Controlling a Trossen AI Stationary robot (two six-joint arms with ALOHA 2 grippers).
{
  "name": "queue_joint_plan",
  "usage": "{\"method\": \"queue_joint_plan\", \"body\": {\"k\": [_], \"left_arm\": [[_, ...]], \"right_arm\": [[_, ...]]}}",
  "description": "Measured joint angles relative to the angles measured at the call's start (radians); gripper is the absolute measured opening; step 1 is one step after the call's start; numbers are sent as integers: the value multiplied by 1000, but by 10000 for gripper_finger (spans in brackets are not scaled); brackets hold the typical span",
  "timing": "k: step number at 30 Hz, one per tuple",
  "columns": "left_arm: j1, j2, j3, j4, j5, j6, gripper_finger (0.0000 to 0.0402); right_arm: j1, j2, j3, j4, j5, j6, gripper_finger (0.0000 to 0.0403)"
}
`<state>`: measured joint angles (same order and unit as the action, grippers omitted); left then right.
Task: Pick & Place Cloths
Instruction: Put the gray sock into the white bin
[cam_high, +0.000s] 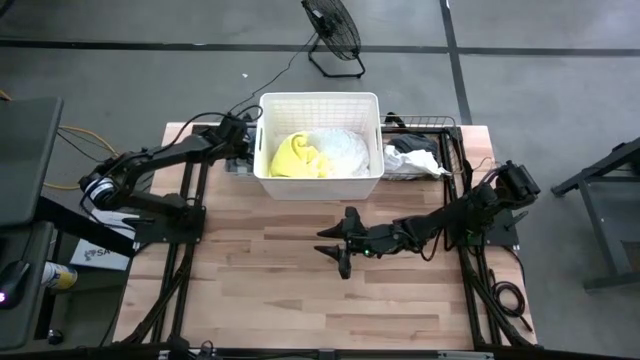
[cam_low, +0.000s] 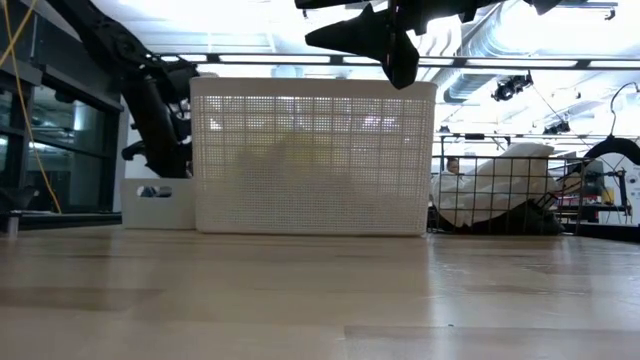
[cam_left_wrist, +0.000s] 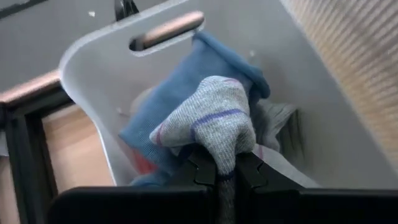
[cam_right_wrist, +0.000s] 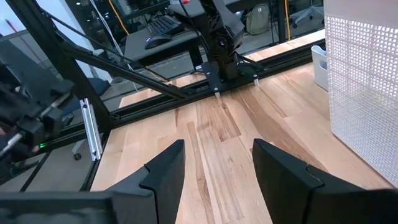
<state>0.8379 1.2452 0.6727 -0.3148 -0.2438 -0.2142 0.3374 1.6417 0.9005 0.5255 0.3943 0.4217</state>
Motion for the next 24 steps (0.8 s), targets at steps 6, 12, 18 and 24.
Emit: {"method": "queue_joint_plan", "body": {"k": [6, 12, 18, 24], "left_arm": [[0, 66, 0, 5, 25, 0, 8], [0, 89, 0, 17, 29, 8, 39], [0, 62, -2, 18, 67, 51, 62], [0, 22, -2, 8, 73, 80, 107]], "right_arm": [[0, 0, 0, -1, 0, 0, 180], [0, 0, 0, -20, 0, 0, 180], [0, 0, 0, -27, 0, 0, 180], [0, 0, 0, -27, -3, 1, 180]]}}
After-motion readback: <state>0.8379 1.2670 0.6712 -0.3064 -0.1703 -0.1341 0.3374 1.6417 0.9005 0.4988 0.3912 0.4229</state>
